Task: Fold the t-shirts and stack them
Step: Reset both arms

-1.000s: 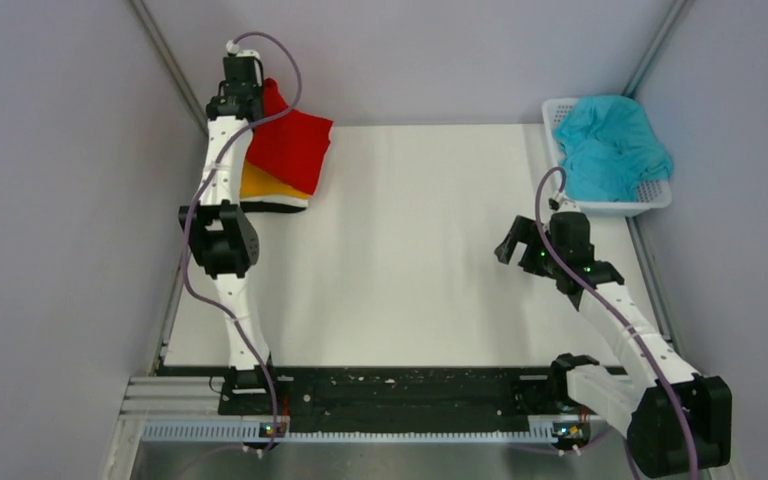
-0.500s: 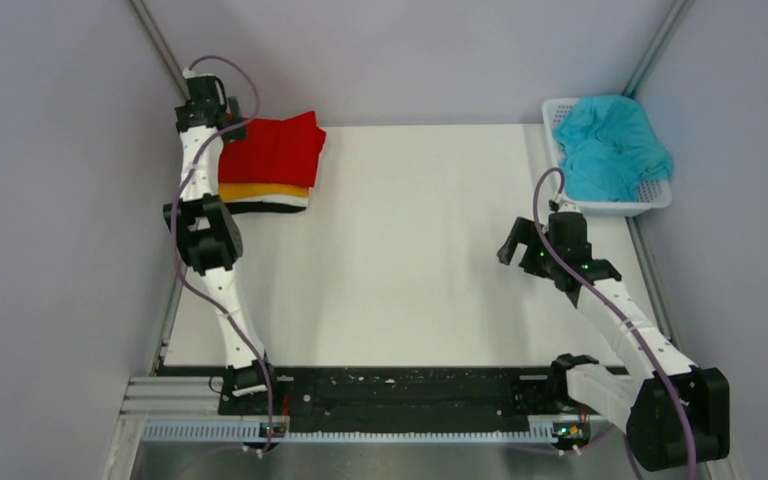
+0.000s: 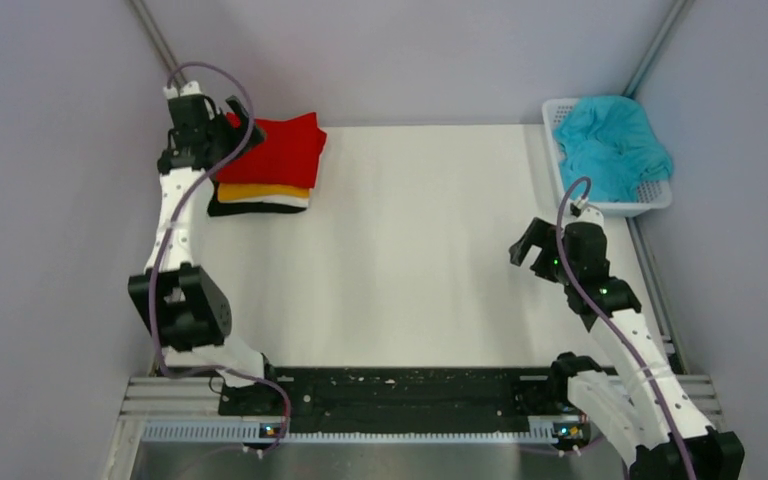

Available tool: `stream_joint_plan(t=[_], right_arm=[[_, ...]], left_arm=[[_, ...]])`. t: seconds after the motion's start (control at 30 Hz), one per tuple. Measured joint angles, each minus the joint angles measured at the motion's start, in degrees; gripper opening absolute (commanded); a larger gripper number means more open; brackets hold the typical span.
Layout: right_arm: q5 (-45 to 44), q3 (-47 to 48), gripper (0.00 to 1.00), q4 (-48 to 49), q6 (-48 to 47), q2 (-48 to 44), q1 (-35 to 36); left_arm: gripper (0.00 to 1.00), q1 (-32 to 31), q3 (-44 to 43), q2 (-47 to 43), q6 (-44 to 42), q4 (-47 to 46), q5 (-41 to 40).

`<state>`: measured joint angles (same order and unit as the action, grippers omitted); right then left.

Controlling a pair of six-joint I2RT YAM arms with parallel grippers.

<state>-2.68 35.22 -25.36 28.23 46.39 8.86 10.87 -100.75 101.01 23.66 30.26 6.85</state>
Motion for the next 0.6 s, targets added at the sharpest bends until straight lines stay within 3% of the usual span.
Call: stream_joint_plan(t=[0.1, 0.27, 0.37, 0.47, 0.6], right_arm=[[-1.36, -0.79, 0.99, -0.98, 0.55, -3.61, 0.00], [-4.55, -3.89, 0.99, -3.45, 2.14, -8.46, 0.00], [-5.92, -5.25, 0.99, -4.74, 3.45, -10.32, 0.00], [-7.04, -6.10, 0.99, -4.81, 4.48, -12.04, 0.00], [-7.17, -7.50, 0.99, -4.48, 5.05, -13.90, 0.00]], left_arm=[[0.99, -4.94, 17.62, -15.61, 2.62, -4.42, -0.66], [0.99, -23.10, 46.38, -40.06, 5.57, -11.13, -4.50], [0.99, -26.58, 60.13, -50.64, 8.87, -12.28, -7.56], [0.99, -27.76, 68.54, -56.33, 11.32, -10.80, -10.62], [0.99, -28.17, 71.87, -59.65, 12.92, -7.13, -14.62]])
